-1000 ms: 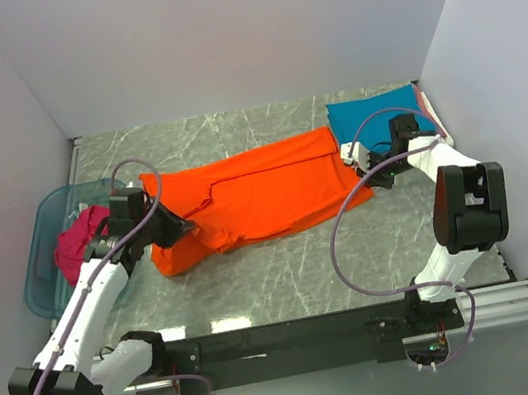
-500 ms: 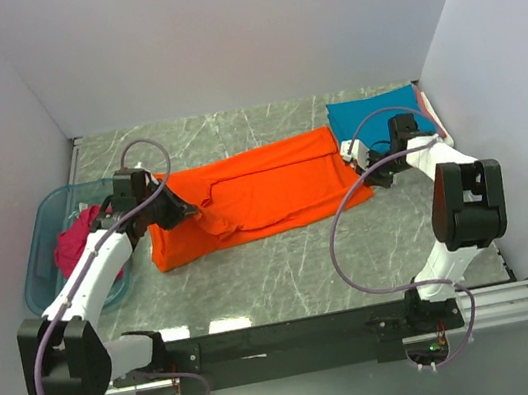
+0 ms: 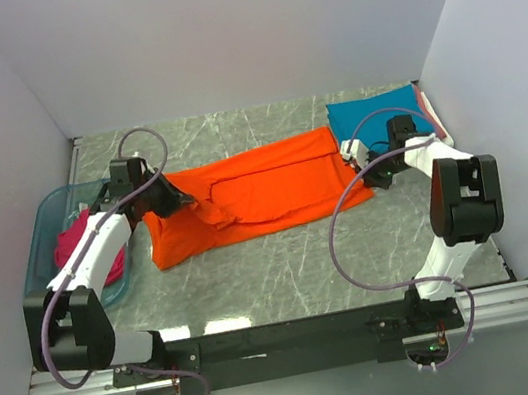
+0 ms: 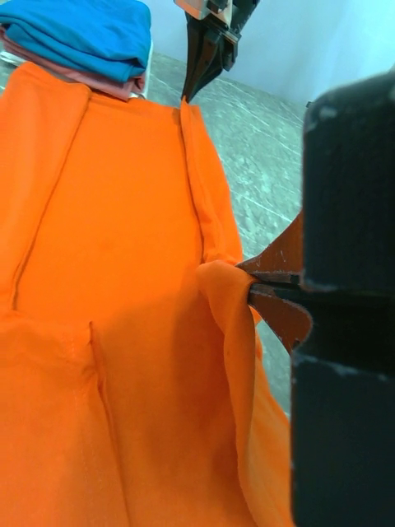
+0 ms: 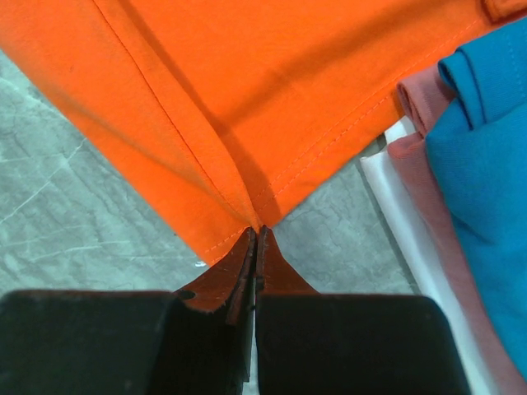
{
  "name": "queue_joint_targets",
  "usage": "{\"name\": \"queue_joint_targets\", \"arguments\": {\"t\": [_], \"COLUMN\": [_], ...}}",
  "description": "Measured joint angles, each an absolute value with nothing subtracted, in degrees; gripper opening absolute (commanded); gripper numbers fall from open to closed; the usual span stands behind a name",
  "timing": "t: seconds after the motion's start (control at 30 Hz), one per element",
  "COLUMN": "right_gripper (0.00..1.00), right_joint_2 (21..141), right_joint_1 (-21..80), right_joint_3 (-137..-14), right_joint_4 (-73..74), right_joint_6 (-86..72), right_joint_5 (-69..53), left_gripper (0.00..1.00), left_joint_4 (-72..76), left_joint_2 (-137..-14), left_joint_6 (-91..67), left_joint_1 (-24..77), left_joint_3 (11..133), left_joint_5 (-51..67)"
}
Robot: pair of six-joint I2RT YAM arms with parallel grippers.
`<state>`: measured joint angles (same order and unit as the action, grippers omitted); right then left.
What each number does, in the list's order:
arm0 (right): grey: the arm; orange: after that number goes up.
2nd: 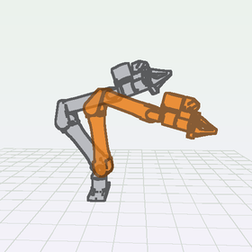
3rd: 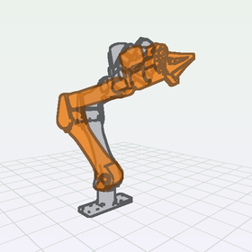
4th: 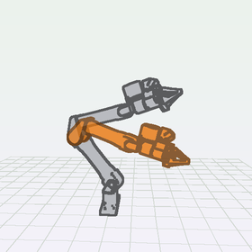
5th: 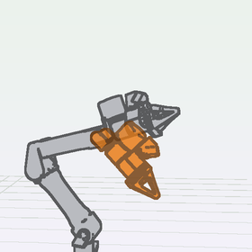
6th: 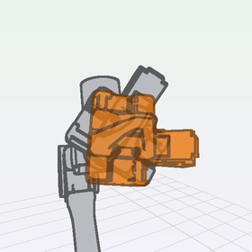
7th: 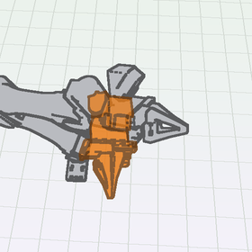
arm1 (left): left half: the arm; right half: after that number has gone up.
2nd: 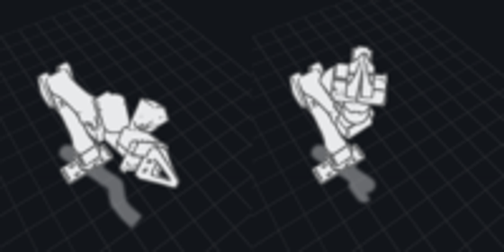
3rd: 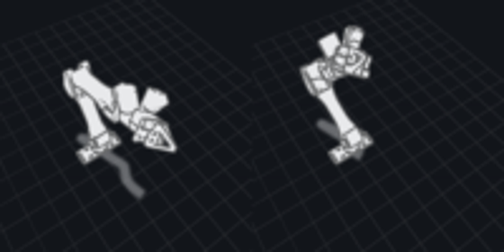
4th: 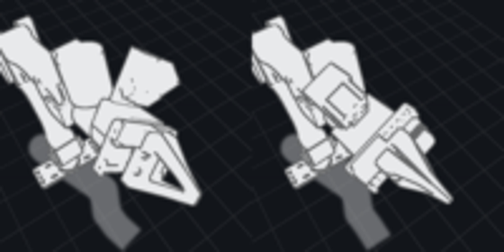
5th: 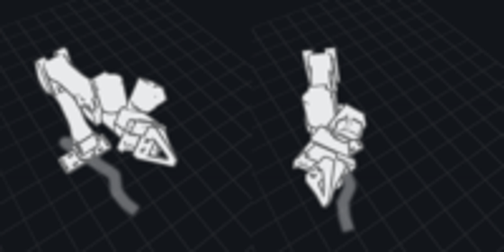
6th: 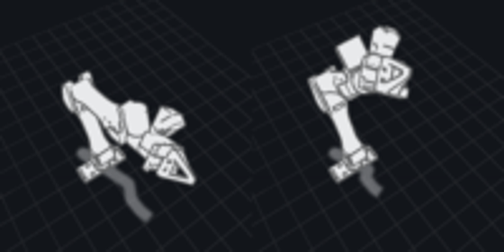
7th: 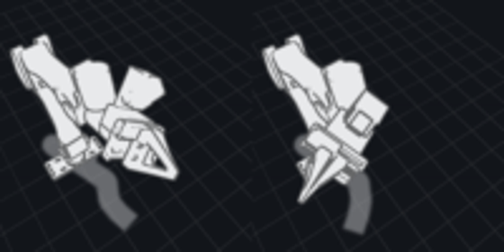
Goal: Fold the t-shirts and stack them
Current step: Fold the tshirt
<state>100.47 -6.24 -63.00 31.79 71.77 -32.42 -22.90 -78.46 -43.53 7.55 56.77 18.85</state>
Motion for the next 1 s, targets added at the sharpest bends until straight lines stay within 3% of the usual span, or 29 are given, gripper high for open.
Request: {"name": "queue_joint_targets", "arguments": {"t": [1.0], "right_gripper": [0.00], "right_joint_2": [104.7], "right_joint_1": [-6.1], "right_joint_3": [-65.6], "right_joint_4": [29.5], "right_joint_6": [66.3], "right_joint_5": [-30.6], "left_gripper": [0.00], "left_joint_4": [-22.2], "left_joint_2": [-94.2], "left_joint_6": [-39.6], "left_joint_1": [4.1], "left_joint_3": [68.7], "left_joint_5": [24.3]}}
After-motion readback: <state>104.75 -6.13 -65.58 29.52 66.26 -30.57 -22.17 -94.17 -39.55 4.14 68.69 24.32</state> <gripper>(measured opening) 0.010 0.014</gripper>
